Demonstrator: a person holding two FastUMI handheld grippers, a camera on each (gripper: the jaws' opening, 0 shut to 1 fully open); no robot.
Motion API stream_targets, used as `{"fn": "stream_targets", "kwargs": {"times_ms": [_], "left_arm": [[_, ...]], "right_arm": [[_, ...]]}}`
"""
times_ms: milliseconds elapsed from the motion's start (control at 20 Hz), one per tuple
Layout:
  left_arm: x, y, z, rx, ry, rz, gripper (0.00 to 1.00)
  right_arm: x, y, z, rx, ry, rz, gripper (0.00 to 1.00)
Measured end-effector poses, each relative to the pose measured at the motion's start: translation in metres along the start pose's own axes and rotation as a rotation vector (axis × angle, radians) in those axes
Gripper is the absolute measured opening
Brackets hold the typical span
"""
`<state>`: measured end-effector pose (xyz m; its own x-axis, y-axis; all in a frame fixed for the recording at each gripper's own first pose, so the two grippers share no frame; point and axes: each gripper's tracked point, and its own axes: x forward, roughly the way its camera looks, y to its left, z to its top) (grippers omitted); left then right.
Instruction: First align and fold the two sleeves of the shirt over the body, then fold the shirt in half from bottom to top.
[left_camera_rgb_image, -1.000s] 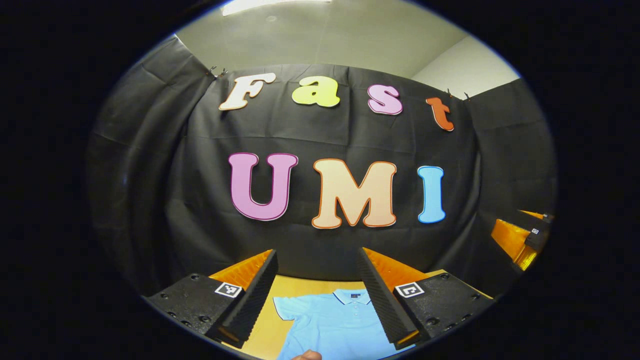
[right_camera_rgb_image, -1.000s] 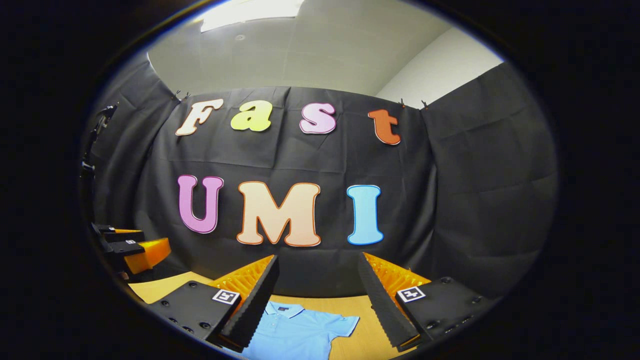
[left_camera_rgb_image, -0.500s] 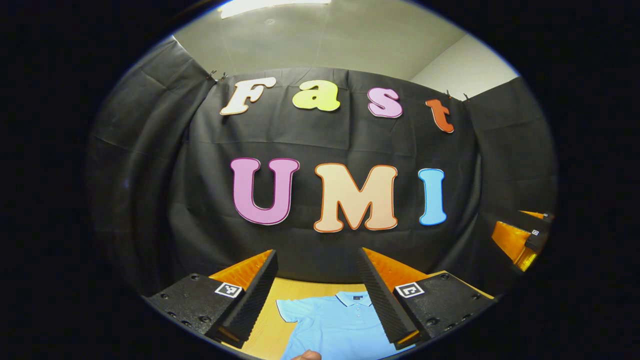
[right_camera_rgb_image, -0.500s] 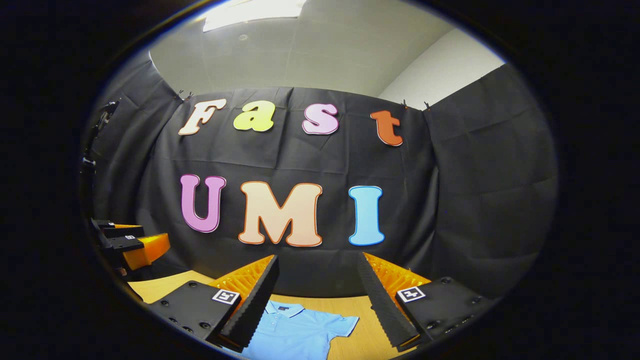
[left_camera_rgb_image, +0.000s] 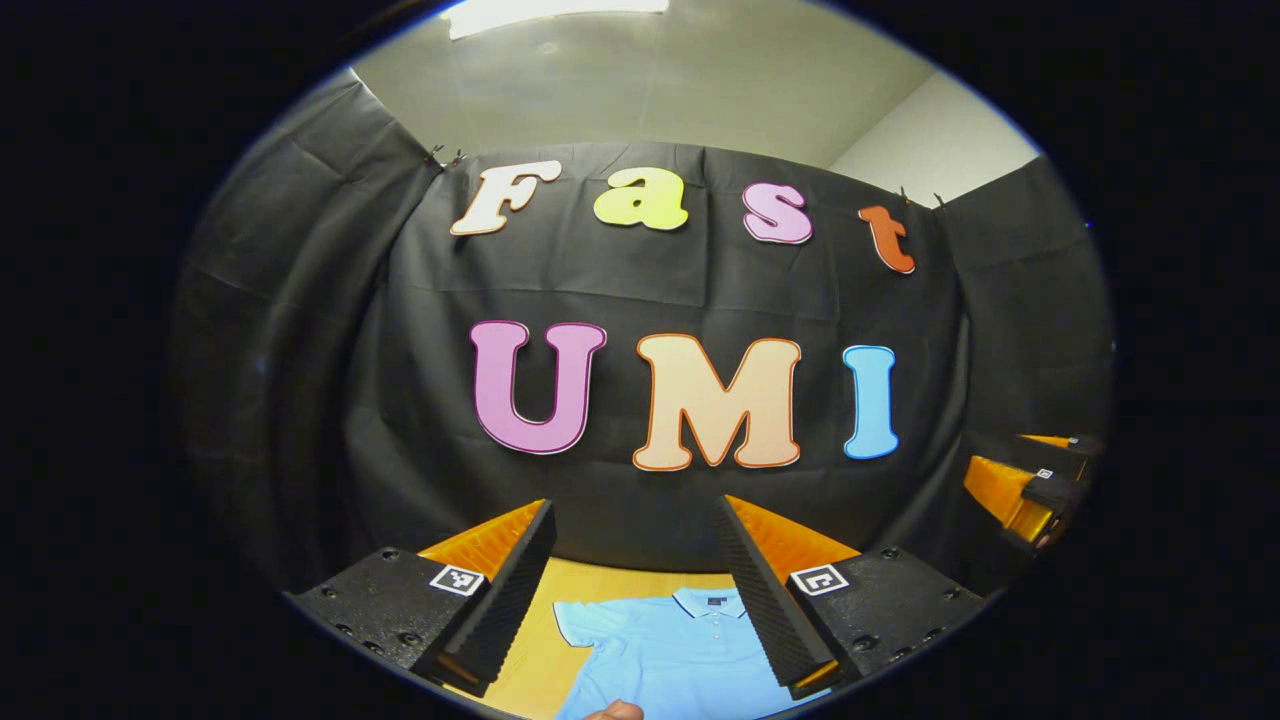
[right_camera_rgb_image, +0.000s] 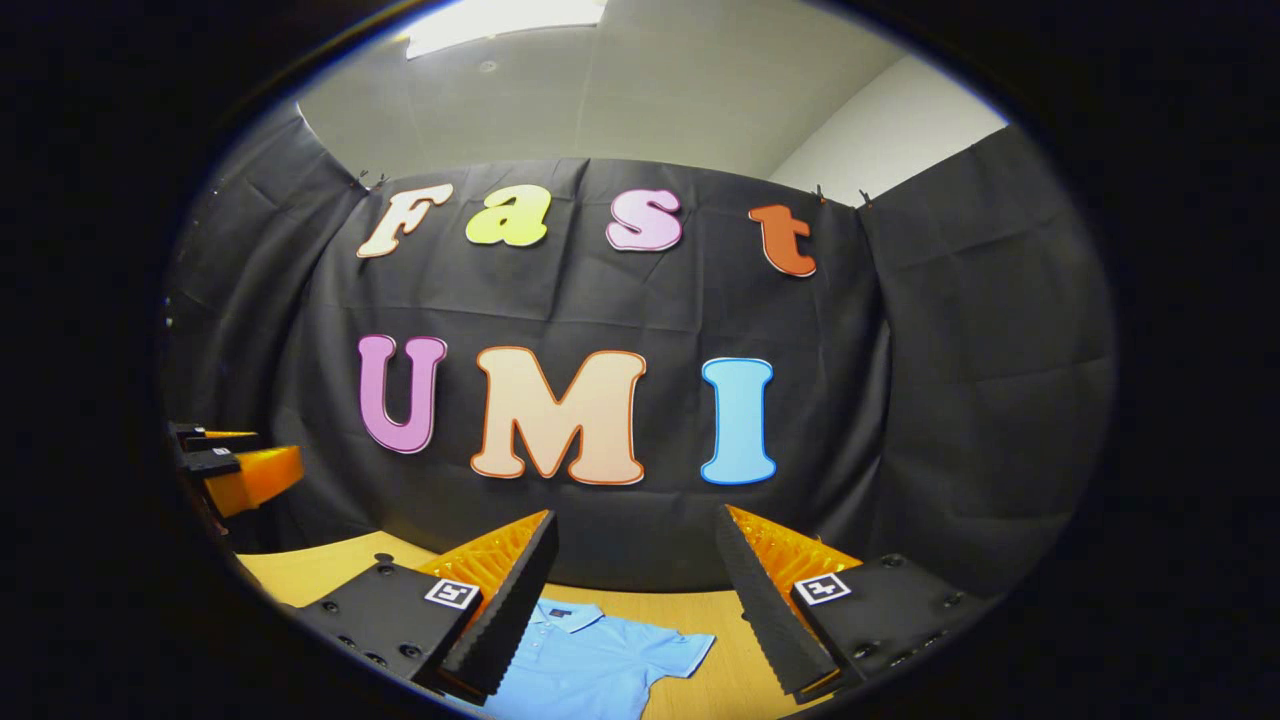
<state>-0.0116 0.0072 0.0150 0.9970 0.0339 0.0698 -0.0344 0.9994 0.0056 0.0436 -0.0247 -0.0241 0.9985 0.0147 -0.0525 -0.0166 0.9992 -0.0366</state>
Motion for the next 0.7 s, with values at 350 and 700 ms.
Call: {"fn": "stream_targets", "kwargs": {"times_ms": [350,700], "left_arm": [[0.022,0.01,-0.003,-0.007,0.01,-0.044,0.94],[0.048,0.034,-0.022,0.006,0.063,-0.023,0.95]], "right_arm": [[0.065,-0.027,-0.071,-0.042,0.138,-0.107,1.0],[0.122,-0.05,-0.151,-0.051,0.256,-0.163,0.98]]}}
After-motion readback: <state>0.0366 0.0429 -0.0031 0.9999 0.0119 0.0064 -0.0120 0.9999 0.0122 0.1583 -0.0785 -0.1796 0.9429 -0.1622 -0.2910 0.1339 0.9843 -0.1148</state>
